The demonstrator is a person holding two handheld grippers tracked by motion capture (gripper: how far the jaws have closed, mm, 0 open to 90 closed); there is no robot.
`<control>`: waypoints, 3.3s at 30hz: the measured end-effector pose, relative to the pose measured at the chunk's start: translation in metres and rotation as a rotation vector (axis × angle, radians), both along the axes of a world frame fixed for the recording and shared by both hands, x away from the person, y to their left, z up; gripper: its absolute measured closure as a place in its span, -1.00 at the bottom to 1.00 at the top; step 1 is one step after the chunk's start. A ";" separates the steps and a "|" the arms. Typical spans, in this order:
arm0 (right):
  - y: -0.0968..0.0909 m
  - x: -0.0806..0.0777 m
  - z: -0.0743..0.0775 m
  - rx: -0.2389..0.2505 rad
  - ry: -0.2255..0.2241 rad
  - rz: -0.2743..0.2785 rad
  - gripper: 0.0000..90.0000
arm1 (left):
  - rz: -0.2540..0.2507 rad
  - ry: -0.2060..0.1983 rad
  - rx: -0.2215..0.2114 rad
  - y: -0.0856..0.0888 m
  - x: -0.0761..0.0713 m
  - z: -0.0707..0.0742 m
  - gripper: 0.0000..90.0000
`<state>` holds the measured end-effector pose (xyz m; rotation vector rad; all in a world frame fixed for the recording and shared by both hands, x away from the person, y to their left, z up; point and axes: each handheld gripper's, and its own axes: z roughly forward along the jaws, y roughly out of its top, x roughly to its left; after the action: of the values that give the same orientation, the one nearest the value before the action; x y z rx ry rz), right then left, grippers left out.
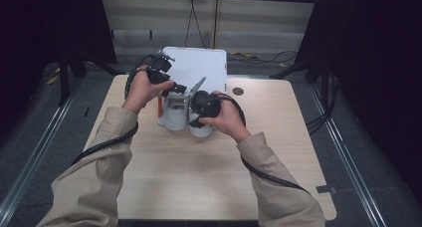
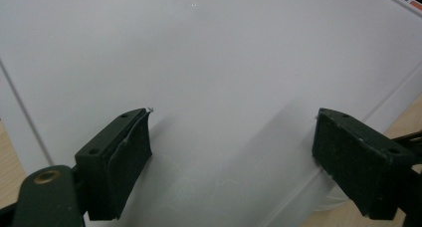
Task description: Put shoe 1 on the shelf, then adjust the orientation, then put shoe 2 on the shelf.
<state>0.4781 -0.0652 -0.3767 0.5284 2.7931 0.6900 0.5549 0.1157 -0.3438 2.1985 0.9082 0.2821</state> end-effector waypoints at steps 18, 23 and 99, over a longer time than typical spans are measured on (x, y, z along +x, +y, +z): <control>-0.025 -0.031 -0.011 0.023 0.051 -0.147 0.50 | 0.007 0.000 -0.006 -0.001 0.000 0.000 -0.67; -0.026 -0.020 -0.028 0.003 0.065 -0.167 0.60 | 0.004 0.001 -0.001 -0.001 0.000 0.000 -0.67; -0.103 -0.061 -0.027 0.129 0.235 -0.281 -0.55 | -0.016 0.126 0.037 0.062 -0.068 0.003 -0.59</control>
<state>0.4173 -0.1682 -0.4041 1.0662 2.8102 0.7929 0.4867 0.1774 -0.3404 2.2772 0.9601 0.1548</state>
